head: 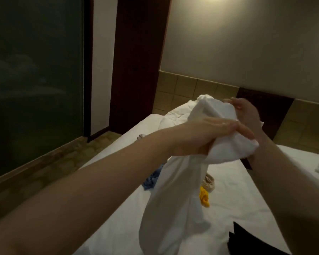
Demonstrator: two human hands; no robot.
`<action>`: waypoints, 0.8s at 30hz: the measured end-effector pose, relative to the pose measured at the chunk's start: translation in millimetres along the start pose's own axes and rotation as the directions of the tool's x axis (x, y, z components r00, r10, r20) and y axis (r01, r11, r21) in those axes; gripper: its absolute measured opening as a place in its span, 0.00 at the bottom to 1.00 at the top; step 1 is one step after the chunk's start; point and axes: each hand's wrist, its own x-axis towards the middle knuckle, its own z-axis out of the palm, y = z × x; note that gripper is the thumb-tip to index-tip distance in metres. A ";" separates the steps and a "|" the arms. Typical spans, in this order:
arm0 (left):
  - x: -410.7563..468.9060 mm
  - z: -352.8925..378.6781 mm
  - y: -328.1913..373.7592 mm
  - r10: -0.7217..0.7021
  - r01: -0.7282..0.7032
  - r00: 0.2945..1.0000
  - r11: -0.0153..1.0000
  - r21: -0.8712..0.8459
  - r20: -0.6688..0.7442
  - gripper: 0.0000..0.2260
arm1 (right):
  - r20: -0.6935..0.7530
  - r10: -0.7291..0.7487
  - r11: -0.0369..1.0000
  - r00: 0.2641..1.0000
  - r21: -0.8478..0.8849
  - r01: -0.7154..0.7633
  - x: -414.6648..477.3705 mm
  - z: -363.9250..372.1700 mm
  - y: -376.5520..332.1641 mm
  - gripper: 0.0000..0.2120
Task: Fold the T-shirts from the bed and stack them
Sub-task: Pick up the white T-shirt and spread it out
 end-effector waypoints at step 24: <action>-19.2 -84.7 -6.2 -0.203 0.210 0.977 0.905 0.370 -0.060 0.15 | 0.078 0.038 0.831 0.996 -0.556 0.012 -35.1 6.9 62.8 0.09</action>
